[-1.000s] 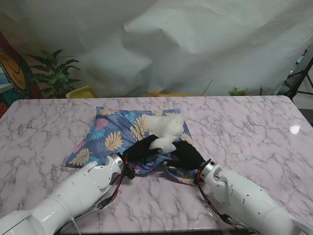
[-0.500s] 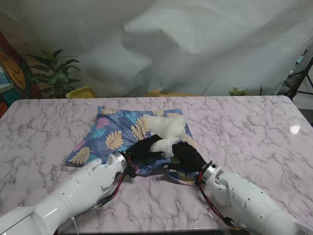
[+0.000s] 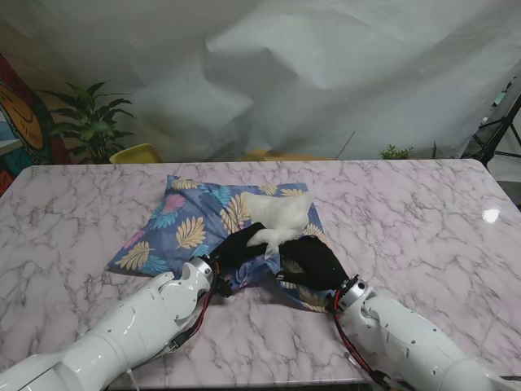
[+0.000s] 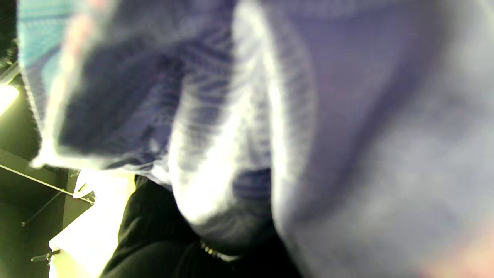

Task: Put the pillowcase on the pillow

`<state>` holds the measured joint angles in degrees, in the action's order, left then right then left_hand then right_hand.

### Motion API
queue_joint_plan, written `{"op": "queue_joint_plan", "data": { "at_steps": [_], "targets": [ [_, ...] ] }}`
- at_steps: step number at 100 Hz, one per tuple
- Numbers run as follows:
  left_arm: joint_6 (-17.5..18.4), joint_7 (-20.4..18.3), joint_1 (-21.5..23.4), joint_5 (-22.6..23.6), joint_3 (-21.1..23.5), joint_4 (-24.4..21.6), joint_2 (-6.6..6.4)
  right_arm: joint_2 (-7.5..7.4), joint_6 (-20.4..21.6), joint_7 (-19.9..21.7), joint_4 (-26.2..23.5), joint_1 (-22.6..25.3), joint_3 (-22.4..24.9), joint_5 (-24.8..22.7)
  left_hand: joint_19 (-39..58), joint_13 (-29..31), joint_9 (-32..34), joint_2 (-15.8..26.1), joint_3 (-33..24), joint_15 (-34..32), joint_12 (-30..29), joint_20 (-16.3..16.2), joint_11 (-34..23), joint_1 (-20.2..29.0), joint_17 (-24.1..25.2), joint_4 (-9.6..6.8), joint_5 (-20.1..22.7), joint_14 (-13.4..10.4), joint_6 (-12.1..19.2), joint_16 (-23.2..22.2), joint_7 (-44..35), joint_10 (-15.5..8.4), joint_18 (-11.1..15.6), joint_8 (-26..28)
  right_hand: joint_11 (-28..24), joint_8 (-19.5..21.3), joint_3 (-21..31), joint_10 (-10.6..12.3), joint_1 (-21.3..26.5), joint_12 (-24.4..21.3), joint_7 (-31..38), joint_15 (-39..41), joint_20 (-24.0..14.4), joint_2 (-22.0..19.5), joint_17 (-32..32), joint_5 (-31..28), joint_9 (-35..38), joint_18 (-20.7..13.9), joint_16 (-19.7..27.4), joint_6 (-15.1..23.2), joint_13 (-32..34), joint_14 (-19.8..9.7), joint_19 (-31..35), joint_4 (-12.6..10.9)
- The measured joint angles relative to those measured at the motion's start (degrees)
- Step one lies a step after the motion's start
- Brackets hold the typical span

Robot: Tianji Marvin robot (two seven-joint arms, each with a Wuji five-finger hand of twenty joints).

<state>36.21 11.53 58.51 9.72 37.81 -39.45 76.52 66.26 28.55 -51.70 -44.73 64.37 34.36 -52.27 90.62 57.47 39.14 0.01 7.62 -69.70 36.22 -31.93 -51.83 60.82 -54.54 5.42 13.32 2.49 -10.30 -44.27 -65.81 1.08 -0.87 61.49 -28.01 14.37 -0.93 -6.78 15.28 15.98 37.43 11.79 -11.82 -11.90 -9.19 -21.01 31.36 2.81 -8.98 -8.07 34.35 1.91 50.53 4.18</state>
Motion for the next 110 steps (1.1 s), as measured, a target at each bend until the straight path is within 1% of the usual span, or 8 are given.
{"op": "queue_joint_plan", "data": {
  "at_steps": [9, 19, 29, 54, 74, 83, 96, 110],
  "targets": [
    [-0.1, -0.3, 0.5, -1.2, 0.4, 0.0, 0.25, 0.57, -5.6, -1.8, -1.2, 1.8, 2.0, -0.5, 0.1, -0.1, 0.0, 0.3, 0.0, 0.1, -0.1, 0.0, 1.2, 0.6, 0.4, 0.0, -0.6, 0.7, -1.0, 0.0, 0.2, 0.7, -0.6, 1.6, -1.5, 0.6, 0.0, 2.7, 0.1, 0.9, 0.7, 1.4, -1.1, 0.0, -1.4, 0.0, 0.1, 1.2, -1.5, 4.4, 1.4, -1.5, 2.1, 0.0],
    [-0.5, -1.4, 0.8, -2.3, 0.6, -0.2, 0.41, 0.76, -12.3, -3.6, -5.1, 5.5, 6.0, -1.9, 0.2, -0.7, 0.1, 0.6, 0.0, 0.3, -0.1, 0.0, 1.4, 1.1, 1.0, 0.0, -0.6, 1.4, -1.4, -0.1, 0.3, 1.2, -1.2, 2.5, -3.3, 0.6, -0.1, 2.0, 1.4, 1.6, 0.6, 2.7, -2.3, 0.7, -2.0, 0.3, 0.0, 3.1, -3.5, 5.1, 1.4, 0.2, 4.4, -0.3],
    [-1.1, -3.1, 1.2, -3.3, 0.8, -0.9, 0.37, 0.93, -9.0, -8.8, -5.8, 6.0, 6.6, -1.8, 0.4, -0.7, 0.9, 0.6, 0.0, 0.3, -0.2, -0.1, 1.5, 1.1, 1.1, 0.0, -0.5, 1.7, -1.5, -0.1, 0.3, 1.2, -1.3, 3.4, -3.3, -0.6, 0.0, 2.5, 1.4, 1.6, -2.7, 3.1, -3.0, 0.7, -2.5, 1.6, 0.0, 3.5, -4.2, 5.8, 2.1, 0.2, 5.2, -0.3],
    [-4.3, -5.0, 2.4, -6.3, 1.6, -3.6, 0.23, 1.39, -4.6, -9.6, -3.9, 3.3, 1.5, -1.5, 0.9, -0.7, 2.4, 0.6, 0.0, 0.3, -0.3, -0.7, 2.2, 1.1, 1.2, 0.45, 0.0, 3.1, -1.5, -0.1, 0.3, 1.3, -2.7, 5.0, -3.4, -0.6, -0.6, 2.3, 2.4, 1.1, -1.9, 3.5, -4.0, 1.3, -6.6, -0.3, 4.5, 3.4, -5.1, 8.4, 6.8, -0.3, 7.5, -0.4],
    [-6.7, -5.7, 3.1, -7.9, 2.5, -5.1, 0.27, 3.5, -4.2, -22.8, 0.1, 0.6, 0.0, -2.4, 1.1, -0.6, 3.7, 1.2, 0.0, 0.4, -0.9, -0.8, 2.9, 1.1, 1.3, 0.46, 0.7, 4.3, -2.1, -0.1, 0.3, 1.8, -4.1, 5.5, -10.2, 1.1, 0.5, 7.0, 5.6, 5.4, 6.3, 12.5, -7.6, 3.4, -14.1, -8.3, 15.1, 3.6, -12.9, 12.5, 18.0, -1.5, 14.6, -0.9],
    [-7.7, -5.8, 3.3, -8.4, 2.7, -5.7, 0.28, 3.23, -4.6, -20.4, -3.2, 3.3, 4.1, -4.3, 1.5, -0.5, 4.2, 1.2, 0.0, 0.4, -0.9, -0.8, 3.0, 1.1, 1.3, 0.47, 1.1, 4.6, -2.3, -0.1, 0.3, 2.0, -4.4, 5.5, -12.0, 1.8, 0.6, 7.2, 6.4, 6.6, 7.8, 14.0, -8.6, 3.6, -17.0, -10.4, 17.1, 5.6, -14.8, 13.0, 20.9, -1.5, 16.0, -0.9],
    [-8.8, -5.8, 3.7, -8.4, 3.0, -6.5, 0.22, 1.26, -3.6, -8.1, -12.8, 9.9, 11.1, -4.7, 1.5, -0.5, 4.3, 1.2, 0.0, 0.4, -1.5, -0.8, 3.0, 1.1, 1.3, 0.47, 1.4, 5.0, -2.4, -0.1, 0.3, 2.2, -4.8, 5.6, -12.7, 2.4, 1.0, 6.9, 6.2, 7.6, 8.4, 15.3, -9.6, 3.4, -20.4, -13.9, 20.6, 7.4, -16.4, 13.0, 24.7, -1.1, 16.7, -0.9],
    [-9.0, -5.7, 3.8, -8.4, 3.1, -6.7, 0.21, 0.99, 0.9, -4.5, -10.3, 10.2, 10.3, -2.4, 1.5, -0.5, 4.4, 1.2, 0.0, 0.5, -1.5, -0.8, 3.0, 1.1, 1.3, 0.47, 1.5, 5.1, -2.5, -0.1, 0.3, 2.2, -4.9, 5.6, -9.6, 2.9, 1.4, 6.0, 6.1, 6.2, 7.9, 13.9, -9.7, 3.0, -21.1, -17.4, 23.5, 7.8, -16.3, 13.0, 25.7, -0.9, 16.3, -0.9]
  ]
}}
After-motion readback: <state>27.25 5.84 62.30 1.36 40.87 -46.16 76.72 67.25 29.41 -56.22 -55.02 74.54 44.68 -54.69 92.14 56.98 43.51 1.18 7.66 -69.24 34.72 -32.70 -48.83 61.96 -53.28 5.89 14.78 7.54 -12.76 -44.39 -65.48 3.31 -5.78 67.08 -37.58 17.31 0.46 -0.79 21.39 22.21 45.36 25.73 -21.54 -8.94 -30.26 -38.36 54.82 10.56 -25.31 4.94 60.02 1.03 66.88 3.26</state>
